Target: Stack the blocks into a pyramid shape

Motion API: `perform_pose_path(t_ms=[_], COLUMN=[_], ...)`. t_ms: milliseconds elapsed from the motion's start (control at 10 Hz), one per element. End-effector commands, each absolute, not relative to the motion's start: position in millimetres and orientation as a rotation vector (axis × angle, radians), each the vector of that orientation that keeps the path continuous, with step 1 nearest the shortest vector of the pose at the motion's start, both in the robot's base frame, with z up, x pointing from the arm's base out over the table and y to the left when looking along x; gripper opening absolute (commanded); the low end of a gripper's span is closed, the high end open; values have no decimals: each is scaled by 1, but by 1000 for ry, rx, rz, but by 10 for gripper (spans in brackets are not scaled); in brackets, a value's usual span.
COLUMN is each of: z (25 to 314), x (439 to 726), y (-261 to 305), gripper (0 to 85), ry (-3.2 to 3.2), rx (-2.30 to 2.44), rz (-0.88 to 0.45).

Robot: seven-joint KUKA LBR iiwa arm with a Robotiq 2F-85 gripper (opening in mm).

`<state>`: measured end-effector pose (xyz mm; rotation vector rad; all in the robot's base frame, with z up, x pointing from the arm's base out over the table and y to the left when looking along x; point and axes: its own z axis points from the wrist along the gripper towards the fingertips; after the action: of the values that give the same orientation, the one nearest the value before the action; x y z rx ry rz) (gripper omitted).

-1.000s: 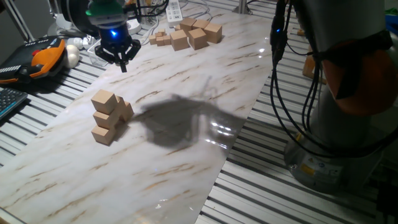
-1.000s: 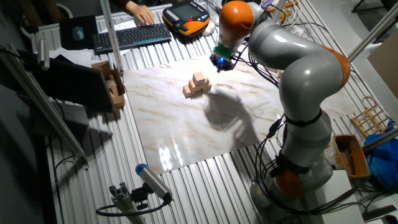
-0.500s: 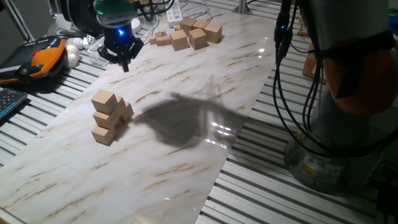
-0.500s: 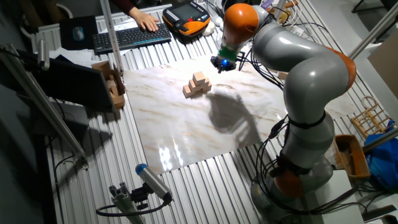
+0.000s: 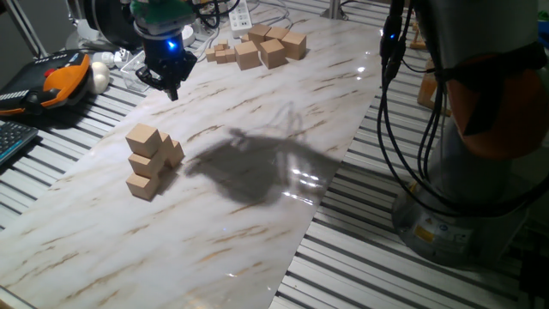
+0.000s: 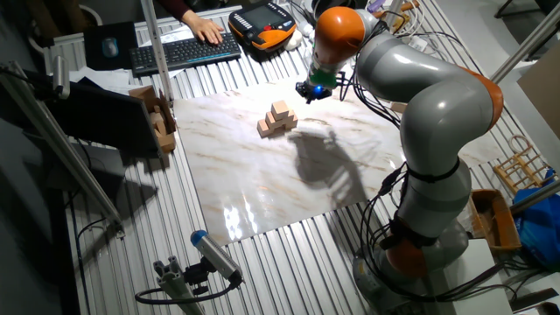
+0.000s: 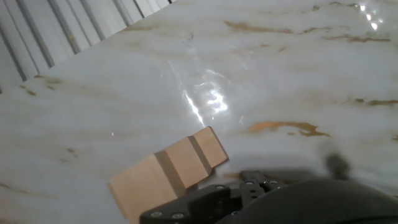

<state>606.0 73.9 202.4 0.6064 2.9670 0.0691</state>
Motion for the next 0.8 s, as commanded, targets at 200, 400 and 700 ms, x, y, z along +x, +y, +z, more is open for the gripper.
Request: perform_pose_path(t_ms=[200,400,700], z=[204,204,202], x=[607,608,611], y=[77,77,76], gripper=[0,0,0], ry=[3036,3040,3048], rx=[1,-41,-187], rz=[84,77,-48])
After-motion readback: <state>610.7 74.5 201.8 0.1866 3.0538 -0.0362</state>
